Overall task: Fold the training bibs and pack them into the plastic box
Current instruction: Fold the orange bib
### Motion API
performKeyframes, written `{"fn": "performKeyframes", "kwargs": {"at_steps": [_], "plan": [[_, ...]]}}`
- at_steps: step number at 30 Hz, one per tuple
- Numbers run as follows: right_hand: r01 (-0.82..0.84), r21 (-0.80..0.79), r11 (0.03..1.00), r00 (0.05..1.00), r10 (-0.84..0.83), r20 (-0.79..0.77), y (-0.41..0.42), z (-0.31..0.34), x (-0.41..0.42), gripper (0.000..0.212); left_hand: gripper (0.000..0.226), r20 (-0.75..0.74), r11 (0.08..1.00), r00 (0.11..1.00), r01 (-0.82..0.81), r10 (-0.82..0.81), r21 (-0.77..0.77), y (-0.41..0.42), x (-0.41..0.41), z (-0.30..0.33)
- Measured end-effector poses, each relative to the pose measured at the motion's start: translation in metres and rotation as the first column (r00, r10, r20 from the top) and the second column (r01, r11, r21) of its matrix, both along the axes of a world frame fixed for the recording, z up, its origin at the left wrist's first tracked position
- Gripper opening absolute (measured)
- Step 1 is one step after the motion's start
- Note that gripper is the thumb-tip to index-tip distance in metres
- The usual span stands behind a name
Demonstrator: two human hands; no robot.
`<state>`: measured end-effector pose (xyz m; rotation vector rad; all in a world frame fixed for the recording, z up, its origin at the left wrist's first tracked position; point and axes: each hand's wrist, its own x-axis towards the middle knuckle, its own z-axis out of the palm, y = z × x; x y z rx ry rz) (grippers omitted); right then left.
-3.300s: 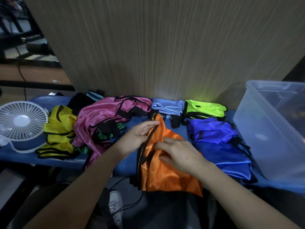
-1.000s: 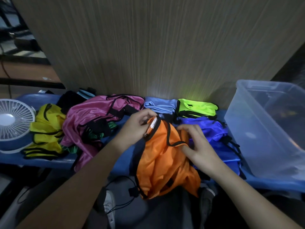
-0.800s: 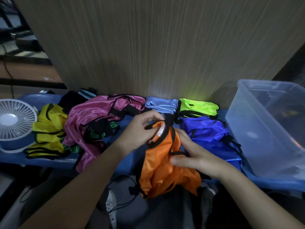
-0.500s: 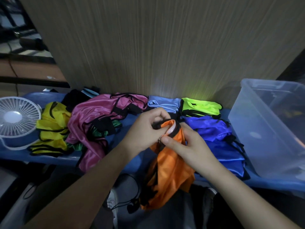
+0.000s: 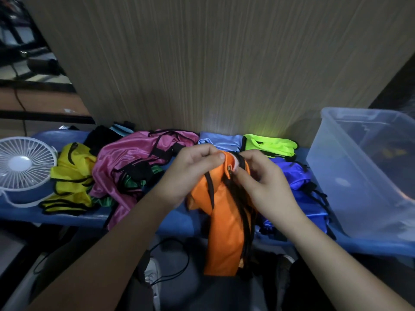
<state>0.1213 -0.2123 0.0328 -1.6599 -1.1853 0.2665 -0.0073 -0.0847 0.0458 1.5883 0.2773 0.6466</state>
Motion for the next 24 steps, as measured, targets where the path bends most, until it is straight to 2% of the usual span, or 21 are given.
{"fn": "performKeyframes", "kwargs": {"at_steps": [2, 3, 5, 6, 8, 10, 12, 14, 16, 19, 22, 24], "plan": [[-0.149, 0.039, 0.988, 0.955, 0.154, -0.252, -0.002, 0.006, -0.004, 0.017, 0.017, -0.015, 0.987, 0.995, 0.092, -0.095, -0.131, -0.002, -0.004, 0.007], [-0.194, 0.065, 0.979, 0.894, 0.204, -0.399, -0.004, 0.010, -0.005, 0.020, 0.015, -0.031, 0.972, 0.989, 0.134, -0.143, -0.194, -0.002, -0.007, 0.010], [-0.274, 0.092, 0.957, 0.711, 0.266, -0.651, -0.009, 0.016, -0.006, 0.020, 0.020, -0.061, 0.932, 0.972, 0.198, -0.227, -0.303, 0.002, -0.012, 0.013], [-0.307, 0.079, 0.948, 0.648, 0.269, -0.713, -0.011, 0.017, -0.006, 0.021, 0.024, -0.072, 0.916, 0.963, 0.222, -0.259, -0.335, 0.004, -0.015, 0.014], [-0.340, 0.033, 0.940, 0.628, 0.253, -0.736, -0.014, 0.019, -0.006, 0.026, 0.021, -0.081, 0.894, 0.947, 0.262, -0.311, -0.362, 0.006, -0.018, 0.012], [-0.332, -0.006, 0.943, 0.713, 0.247, -0.656, -0.012, 0.016, -0.005, 0.019, 0.011, -0.102, 0.899, 0.941, 0.271, -0.322, -0.344, 0.007, -0.017, 0.009], [-0.246, -0.044, 0.968, 0.862, 0.198, -0.467, -0.007, 0.007, -0.001, 0.014, 0.011, -0.163, 0.937, 0.949, 0.219, -0.269, -0.273, 0.010, -0.015, 0.005], [-0.142, -0.057, 0.988, 0.952, 0.120, -0.283, -0.003, -0.002, 0.004, 0.018, 0.017, -0.221, 0.974, 0.960, 0.130, -0.170, -0.188, 0.013, -0.012, 0.000], [-0.089, -0.035, 0.995, 0.974, 0.079, -0.214, -0.003, -0.006, 0.006, 0.024, 0.017, -0.228, 0.985, 0.969, 0.055, -0.092, -0.161, 0.013, -0.009, -0.004], [-0.109, 0.006, 0.994, 0.981, 0.109, -0.163, -0.005, -0.007, 0.004, 0.031, 0.016, -0.198, 0.986, 0.979, 0.015, -0.048, -0.165, 0.010, -0.005, -0.010], [-0.046, -0.055, 0.997, 0.997, 0.050, 0.060, -0.004, -0.015, -0.001, 0.041, 0.014, -0.187, 0.984, 0.978, 0.056, -0.088, -0.171, 0.008, -0.001, -0.014], [0.049, -0.061, 0.997, 0.985, -0.038, 0.167, -0.001, -0.019, -0.001, 0.035, 0.011, -0.187, 0.981, 0.975, 0.083, -0.117, -0.177, 0.008, 0.001, -0.017]]}}
